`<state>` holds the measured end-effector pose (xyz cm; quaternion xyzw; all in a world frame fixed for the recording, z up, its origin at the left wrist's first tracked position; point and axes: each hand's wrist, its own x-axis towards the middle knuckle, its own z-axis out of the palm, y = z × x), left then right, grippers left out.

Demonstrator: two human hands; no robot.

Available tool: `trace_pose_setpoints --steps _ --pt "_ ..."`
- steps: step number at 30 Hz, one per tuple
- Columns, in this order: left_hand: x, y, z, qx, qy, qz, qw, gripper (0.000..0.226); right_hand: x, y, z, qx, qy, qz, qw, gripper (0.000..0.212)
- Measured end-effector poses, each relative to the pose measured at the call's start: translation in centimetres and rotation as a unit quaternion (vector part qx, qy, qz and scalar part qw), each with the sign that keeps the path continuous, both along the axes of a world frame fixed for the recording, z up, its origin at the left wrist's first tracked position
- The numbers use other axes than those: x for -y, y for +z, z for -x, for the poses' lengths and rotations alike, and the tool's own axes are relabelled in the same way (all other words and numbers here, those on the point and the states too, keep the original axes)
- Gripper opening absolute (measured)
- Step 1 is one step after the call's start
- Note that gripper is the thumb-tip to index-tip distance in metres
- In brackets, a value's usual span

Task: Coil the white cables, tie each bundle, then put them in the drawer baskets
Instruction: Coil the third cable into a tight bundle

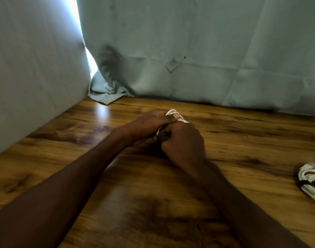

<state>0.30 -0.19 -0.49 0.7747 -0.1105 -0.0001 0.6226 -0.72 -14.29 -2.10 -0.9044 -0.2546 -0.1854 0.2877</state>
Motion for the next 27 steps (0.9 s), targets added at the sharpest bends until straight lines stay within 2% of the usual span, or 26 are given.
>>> trace_pose_setpoints --steps 1,4,10,15,17,19,21,22,24,25,27 --pt "-0.1 0.0 0.0 0.007 0.017 -0.016 1.000 0.034 -0.2 -0.1 0.0 0.000 -0.001 -0.003 1.000 0.010" --pt "0.2 0.4 0.2 0.028 0.059 -0.035 0.997 0.045 -0.6 -0.2 0.1 0.025 0.004 -0.011 1.000 0.013" --pt "-0.3 0.7 -0.2 0.072 0.103 0.006 0.992 0.053 -0.7 -0.2 -0.2 0.114 0.041 -0.064 0.991 0.011" --pt "-0.8 0.4 -0.5 0.086 0.128 0.067 0.986 0.055 -0.1 0.1 -0.9 0.145 0.097 -0.210 0.962 0.015" --pt "-1.1 0.3 -0.5 0.075 0.105 0.090 0.987 0.054 0.3 0.5 -1.3 0.162 0.075 -0.258 0.950 0.015" --pt "-1.0 0.6 -0.2 0.057 0.054 0.113 0.991 0.053 0.7 0.7 -2.1 0.147 0.037 -0.267 0.952 0.032" --pt "-0.5 1.1 0.3 0.040 0.010 0.125 0.991 0.050 1.3 0.4 -3.3 0.056 0.058 -0.283 0.956 0.043" --pt "-0.3 1.2 0.4 0.034 -0.005 0.130 0.991 0.049 1.3 0.4 -3.6 -0.040 0.091 -0.329 0.939 0.040" --pt "-0.1 1.1 0.4 0.012 -0.028 0.145 0.989 0.050 1.2 0.4 -3.8 -0.248 0.157 -0.437 0.850 0.033" --pt "-0.2 1.0 0.3 -0.004 -0.041 0.152 0.988 0.051 1.0 0.4 -3.7 -0.308 0.169 -0.474 0.807 0.034" --pt "-0.7 0.8 -0.1 -0.028 -0.064 0.151 0.986 0.052 0.8 0.5 -3.6 -0.367 0.171 -0.532 0.744 0.035"
